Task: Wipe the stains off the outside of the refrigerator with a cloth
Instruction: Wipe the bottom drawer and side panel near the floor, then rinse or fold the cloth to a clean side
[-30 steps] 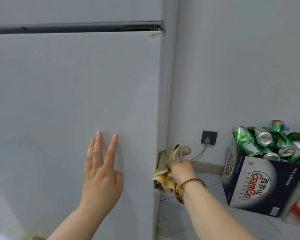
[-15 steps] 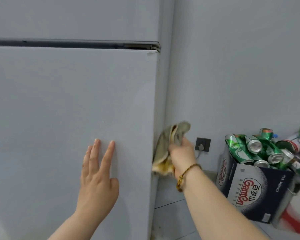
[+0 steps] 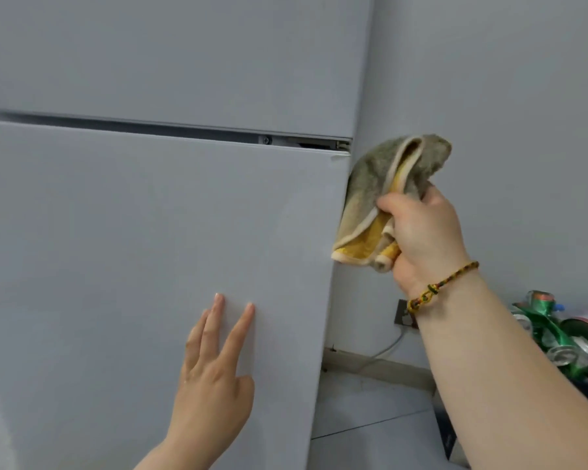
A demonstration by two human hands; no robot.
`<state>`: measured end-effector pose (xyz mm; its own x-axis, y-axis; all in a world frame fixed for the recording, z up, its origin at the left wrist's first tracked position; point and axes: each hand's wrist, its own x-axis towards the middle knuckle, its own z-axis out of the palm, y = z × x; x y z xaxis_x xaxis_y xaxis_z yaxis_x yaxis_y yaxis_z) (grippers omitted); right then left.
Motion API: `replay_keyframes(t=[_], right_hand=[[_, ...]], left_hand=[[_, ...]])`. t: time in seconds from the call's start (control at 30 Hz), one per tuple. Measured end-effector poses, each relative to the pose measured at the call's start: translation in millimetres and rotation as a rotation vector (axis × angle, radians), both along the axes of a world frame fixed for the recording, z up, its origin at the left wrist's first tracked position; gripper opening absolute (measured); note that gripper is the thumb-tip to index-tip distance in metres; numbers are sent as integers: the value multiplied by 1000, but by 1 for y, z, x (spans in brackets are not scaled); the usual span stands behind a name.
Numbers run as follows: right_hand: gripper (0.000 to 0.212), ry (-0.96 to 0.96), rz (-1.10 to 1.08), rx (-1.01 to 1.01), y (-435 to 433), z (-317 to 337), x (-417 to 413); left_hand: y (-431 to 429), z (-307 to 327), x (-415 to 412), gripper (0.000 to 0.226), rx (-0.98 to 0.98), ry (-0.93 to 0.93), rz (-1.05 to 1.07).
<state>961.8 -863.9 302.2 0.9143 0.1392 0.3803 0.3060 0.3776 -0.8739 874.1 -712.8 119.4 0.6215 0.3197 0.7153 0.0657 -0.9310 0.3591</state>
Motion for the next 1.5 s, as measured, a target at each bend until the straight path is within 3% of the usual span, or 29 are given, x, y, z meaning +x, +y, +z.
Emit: replay_keyframes(t=[0.1, 0.27, 0.33, 0.43, 0.53, 0.63, 0.73, 0.83, 0.93, 1.03, 1.1, 1.23, 1.37, 1.5], right_hand=[[26, 29, 76, 84, -16, -32, -13], [25, -8, 103, 12, -22, -80, -30], [26, -132, 30, -25, -13, -84, -34], [31, -444, -153, -112, 4, -86, -48], [31, -871, -315, -403, 31, -90, -54], [36, -1226, -661, -643, 55, -95, -30], [38, -1348, -994, -640, 72, -97, -8], [23, -1322, -1093, -626, 90, -109, -7], [25, -1326, -1023, -666, 111, -125, -15], [32, -1500, -871, -799, 135, -158, -23], [28, -1599, -729, -904, 151, -192, -33], [43, -1646, -340, -1026, 171, -251, -52], [32, -1336, 71, -1000, 187, -266, -76], [29, -893, 522, -1018, 204, -232, -96]], left_hand=[[7, 1, -12, 71, -158, -39, -46], [13, -8, -29, 68, -397, -67, -76], [21, -15, -33, 60, -469, -14, -55], [35, -30, -39, 68, -539, 54, -10], [50, -35, -46, 67, -589, 87, 58], [68, -35, -52, 69, -594, 106, 102], [87, -39, -53, 64, -605, 106, 130], [103, -51, -48, 63, -613, 86, 138], [109, -61, -47, 64, -609, 20, 84], [112, -67, -59, 65, -671, -44, 24], [113, -76, -75, 65, -712, -67, 18], [112, -91, -115, 70, -776, -86, 43], [117, -90, -135, 78, -912, 6, -16], [131, -68, -140, 58, -1020, 60, -85]])
